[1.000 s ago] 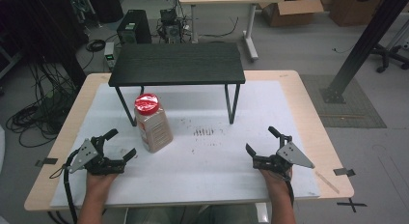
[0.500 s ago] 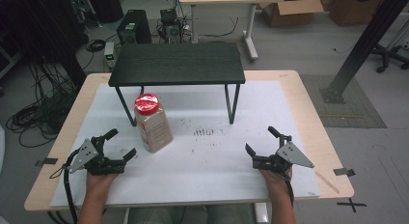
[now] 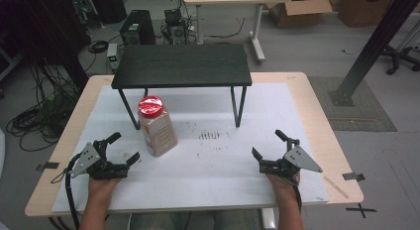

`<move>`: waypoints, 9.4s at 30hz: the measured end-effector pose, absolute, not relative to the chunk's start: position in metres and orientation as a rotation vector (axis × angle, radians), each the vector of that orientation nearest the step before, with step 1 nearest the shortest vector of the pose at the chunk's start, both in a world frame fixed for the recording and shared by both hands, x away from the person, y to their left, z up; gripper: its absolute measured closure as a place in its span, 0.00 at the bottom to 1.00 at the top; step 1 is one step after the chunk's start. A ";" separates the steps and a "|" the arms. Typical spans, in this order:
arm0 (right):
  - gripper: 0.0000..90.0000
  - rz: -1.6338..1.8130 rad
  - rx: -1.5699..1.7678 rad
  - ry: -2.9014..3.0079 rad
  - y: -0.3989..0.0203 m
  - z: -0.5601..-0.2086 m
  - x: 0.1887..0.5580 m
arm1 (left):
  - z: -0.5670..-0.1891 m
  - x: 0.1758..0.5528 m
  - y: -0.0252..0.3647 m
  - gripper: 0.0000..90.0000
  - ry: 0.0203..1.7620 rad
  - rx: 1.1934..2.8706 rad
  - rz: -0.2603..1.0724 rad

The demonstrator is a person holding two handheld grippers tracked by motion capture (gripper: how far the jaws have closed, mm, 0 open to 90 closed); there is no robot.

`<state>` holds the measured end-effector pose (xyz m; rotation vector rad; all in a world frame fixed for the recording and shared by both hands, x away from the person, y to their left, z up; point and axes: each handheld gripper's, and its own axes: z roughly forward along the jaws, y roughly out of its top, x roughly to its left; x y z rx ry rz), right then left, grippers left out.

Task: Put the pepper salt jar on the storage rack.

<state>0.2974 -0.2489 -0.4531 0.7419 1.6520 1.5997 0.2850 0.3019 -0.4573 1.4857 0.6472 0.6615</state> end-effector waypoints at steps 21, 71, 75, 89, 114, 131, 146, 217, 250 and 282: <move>0.00 1.601 0.744 1.650 -0.249 -0.453 0.297 | -0.457 0.285 0.302 0.00 0.647 1.484 0.660; 0.00 1.616 0.743 1.633 -0.250 -0.453 0.297 | -0.390 0.327 0.252 0.00 0.703 1.577 0.539; 0.00 1.616 0.743 1.632 -0.251 -0.453 0.296 | -0.392 0.332 0.248 0.00 0.710 1.579 0.527; 0.00 1.615 0.743 1.632 -0.250 -0.453 0.297 | -0.402 0.345 0.234 0.00 0.712 1.561 0.498; 0.00 1.613 0.747 1.637 -0.250 -0.453 0.297 | -0.417 0.358 0.227 0.10 0.712 1.561 0.469; 0.00 1.611 0.745 1.634 -0.250 -0.453 0.297 | -0.423 0.355 0.230 0.26 0.656 1.570 0.549; 0.00 1.612 0.743 1.633 -0.250 -0.453 0.296 | -0.419 0.351 0.231 0.29 0.662 1.590 0.568; 0.00 1.616 0.739 1.629 -0.250 -0.453 0.296 | -0.204 0.364 0.241 0.28 0.422 1.486 0.346; 0.00 1.620 0.744 1.626 -0.251 -0.453 0.296 | -0.190 0.438 0.226 0.28 0.557 1.484 0.482; 0.00 1.623 0.747 1.617 -0.251 -0.454 0.296 | -0.213 0.468 0.226 0.28 0.625 1.518 0.578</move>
